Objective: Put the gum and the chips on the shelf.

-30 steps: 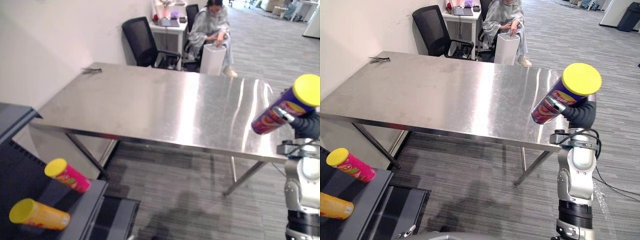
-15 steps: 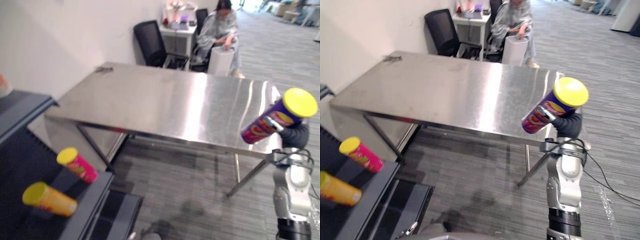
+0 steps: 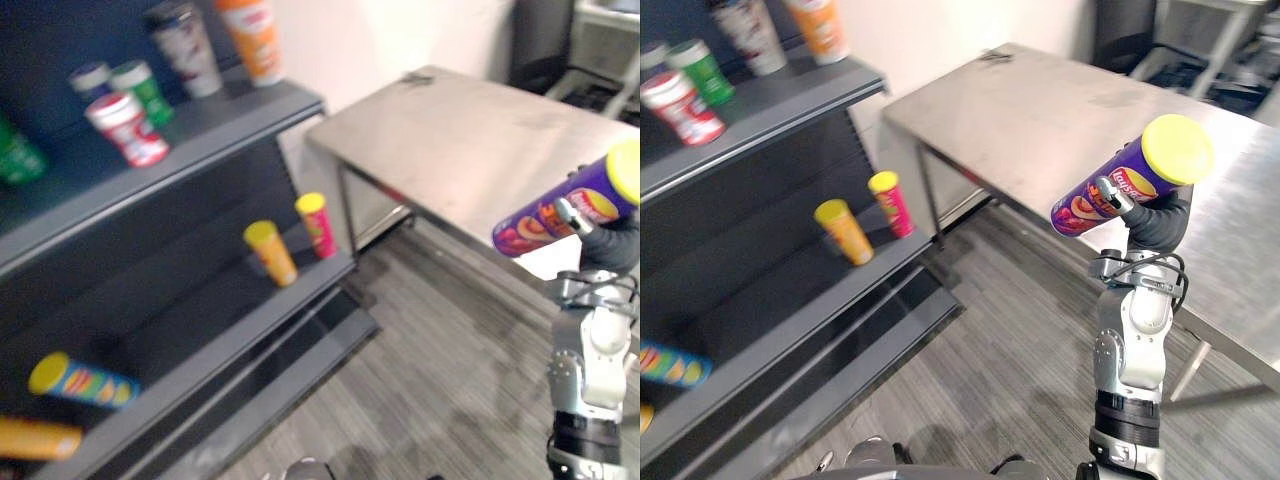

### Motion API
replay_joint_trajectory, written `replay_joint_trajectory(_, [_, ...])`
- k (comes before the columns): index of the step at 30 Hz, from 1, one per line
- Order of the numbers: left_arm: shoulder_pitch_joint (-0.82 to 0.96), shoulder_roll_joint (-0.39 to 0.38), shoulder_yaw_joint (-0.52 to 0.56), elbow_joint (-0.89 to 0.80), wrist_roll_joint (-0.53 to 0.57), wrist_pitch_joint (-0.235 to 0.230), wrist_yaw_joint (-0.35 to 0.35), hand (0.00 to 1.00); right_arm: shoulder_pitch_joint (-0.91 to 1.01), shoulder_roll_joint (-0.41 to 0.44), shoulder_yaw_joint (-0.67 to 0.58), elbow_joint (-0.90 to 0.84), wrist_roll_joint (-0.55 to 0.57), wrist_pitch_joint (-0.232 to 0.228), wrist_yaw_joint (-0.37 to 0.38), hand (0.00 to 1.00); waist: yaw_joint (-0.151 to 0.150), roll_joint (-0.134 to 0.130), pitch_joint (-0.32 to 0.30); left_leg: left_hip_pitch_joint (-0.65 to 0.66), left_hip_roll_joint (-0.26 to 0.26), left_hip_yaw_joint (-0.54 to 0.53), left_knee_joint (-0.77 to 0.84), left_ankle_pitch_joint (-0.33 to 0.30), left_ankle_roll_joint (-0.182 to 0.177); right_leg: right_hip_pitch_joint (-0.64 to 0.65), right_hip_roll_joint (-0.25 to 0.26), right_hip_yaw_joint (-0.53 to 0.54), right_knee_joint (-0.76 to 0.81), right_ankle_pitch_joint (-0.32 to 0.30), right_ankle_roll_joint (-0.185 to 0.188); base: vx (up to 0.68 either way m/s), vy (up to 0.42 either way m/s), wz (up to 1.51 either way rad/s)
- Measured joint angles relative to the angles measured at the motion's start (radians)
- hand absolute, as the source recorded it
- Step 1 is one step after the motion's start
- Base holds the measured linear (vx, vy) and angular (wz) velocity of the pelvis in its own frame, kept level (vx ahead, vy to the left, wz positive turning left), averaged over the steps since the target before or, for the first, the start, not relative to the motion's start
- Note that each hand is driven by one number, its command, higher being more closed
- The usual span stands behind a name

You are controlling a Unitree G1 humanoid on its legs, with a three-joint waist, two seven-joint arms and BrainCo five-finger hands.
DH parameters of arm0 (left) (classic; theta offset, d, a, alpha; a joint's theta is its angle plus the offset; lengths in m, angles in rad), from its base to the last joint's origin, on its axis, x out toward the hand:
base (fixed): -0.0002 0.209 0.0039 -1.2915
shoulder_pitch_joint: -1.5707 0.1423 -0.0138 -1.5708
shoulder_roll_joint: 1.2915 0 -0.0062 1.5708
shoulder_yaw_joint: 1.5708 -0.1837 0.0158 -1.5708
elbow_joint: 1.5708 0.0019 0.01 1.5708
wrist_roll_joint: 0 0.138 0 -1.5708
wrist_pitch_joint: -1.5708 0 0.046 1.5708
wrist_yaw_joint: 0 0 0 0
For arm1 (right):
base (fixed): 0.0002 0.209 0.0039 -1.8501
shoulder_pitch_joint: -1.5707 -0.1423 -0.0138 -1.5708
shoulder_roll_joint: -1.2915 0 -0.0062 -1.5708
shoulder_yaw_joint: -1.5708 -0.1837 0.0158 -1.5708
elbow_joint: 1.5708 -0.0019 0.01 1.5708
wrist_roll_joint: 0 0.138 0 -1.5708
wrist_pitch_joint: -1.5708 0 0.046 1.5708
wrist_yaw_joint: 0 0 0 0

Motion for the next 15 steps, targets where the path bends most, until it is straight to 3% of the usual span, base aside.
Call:
replay_joint_trajectory(1, [-0.009,-0.008,0.000,0.000,0.001,0.000,-0.001,0.00,0.000,0.002,-0.006,0.000,-0.003,0.001,0.000,1.00,0.000,0.011,-0.007,0.010,-0.020,0.003,-0.075,-0.004,-0.023,0.002,-0.014,-0.049,0.012,0.009,0.011,-0.05,0.189,1.07])
replay_joint_trajectory(2, [-0.011,-0.008,0.000,0.000,0.001,0.000,-0.001,0.00,0.000,0.002,-0.007,0.001,-0.006,0.003,0.001,1.00,0.001,0.005,-0.006,0.008,-0.032,0.002,-0.099,-0.004,-0.024,0.004,-0.024,-0.069,0.018,0.013,0.015,-0.05,0.266,1.20])
replay_joint_trajectory(7, [-0.006,0.016,0.023,0.001,0.017,0.005,0.011,0.00,0.003,0.054,0.008,-0.002,-0.010,0.005,0.007,1.00,0.013,-0.054,-0.008,-0.003,-0.141,-0.033,-0.187,0.007,-0.021,0.022,-0.105,-0.117,0.030,0.068,0.051,-0.02,0.283,0.65])
replay_joint_trajectory(11, [-0.018,0.025,0.027,0.001,0.017,0.003,0.018,0.00,0.015,0.082,0.008,0.005,-0.049,0.005,0.000,1.00,0.013,-0.074,0.003,-0.023,-0.172,-0.037,-0.163,-0.012,0.017,0.017,-0.144,-0.116,0.046,0.088,0.056,-0.01,0.203,0.10])
replay_joint_trajectory(15, [-0.018,0.034,0.029,0.002,0.017,-0.003,0.018,0.00,0.025,0.082,0.026,0.028,-0.084,0.007,0.000,1.00,0.024,-0.091,0.014,-0.022,-0.180,-0.037,-0.172,-0.015,0.023,0.015,-0.143,-0.105,0.030,0.101,0.064,-0.04,0.108,0.00])
